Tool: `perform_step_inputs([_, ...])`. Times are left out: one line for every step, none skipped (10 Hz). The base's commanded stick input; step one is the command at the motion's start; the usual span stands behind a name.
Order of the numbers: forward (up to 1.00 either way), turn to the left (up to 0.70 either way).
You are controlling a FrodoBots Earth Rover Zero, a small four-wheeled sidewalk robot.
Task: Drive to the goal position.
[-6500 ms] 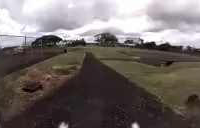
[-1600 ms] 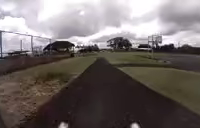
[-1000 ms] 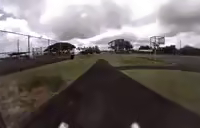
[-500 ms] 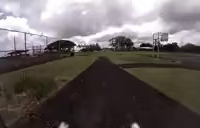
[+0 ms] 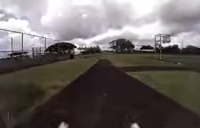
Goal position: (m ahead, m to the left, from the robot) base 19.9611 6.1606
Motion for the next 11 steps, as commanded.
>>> perform_step_inputs([1.00, 0.00])
perform_step_inputs([1.00, 0.00])
perform_step_inputs([1.00, 0.00])
perform_step_inputs([1.00, 0.00])
perform_step_inputs([1.00, 0.00])
perform_step_inputs([1.00, 0.00])
perform_step_inputs([1.00, -0.10])
perform_step_inputs([1.00, -0.17])
perform_step_inputs([1.00, 0.00])
perform_step_inputs([1.00, 0.00])
perform_step_inputs([1.00, 0.00])
